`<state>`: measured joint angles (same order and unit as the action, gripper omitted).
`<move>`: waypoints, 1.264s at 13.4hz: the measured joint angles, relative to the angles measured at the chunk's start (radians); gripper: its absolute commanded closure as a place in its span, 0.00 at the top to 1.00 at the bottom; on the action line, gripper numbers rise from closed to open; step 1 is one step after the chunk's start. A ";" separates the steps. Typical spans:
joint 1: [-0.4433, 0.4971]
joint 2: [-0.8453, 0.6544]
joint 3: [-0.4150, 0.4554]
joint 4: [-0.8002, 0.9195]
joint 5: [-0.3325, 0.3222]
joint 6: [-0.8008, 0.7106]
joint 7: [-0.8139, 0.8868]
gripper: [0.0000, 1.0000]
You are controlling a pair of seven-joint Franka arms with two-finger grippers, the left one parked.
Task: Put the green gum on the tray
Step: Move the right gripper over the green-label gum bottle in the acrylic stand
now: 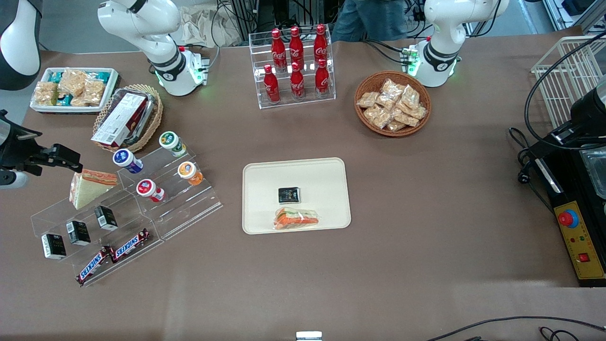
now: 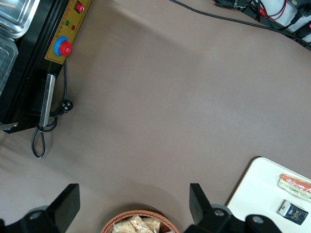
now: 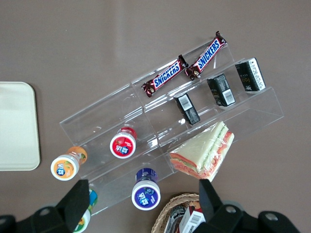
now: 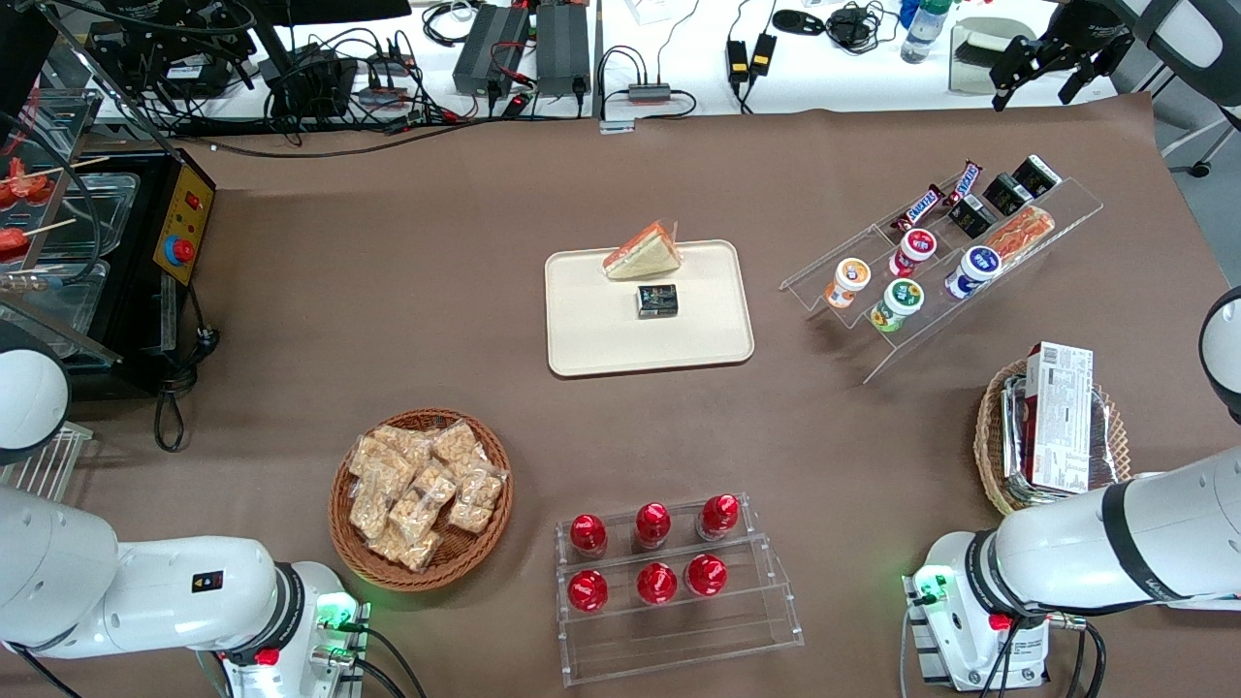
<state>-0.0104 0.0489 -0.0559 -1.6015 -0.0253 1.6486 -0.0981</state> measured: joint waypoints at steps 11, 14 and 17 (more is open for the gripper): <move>0.068 -0.063 0.101 -0.090 0.000 0.008 -0.004 0.99; 0.103 -0.105 0.128 -0.178 0.000 0.008 -0.004 0.99; 0.157 -0.130 0.131 -0.263 0.000 0.013 -0.004 0.99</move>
<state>0.1465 -0.0812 0.0748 -1.8648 -0.0250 1.6619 -0.1023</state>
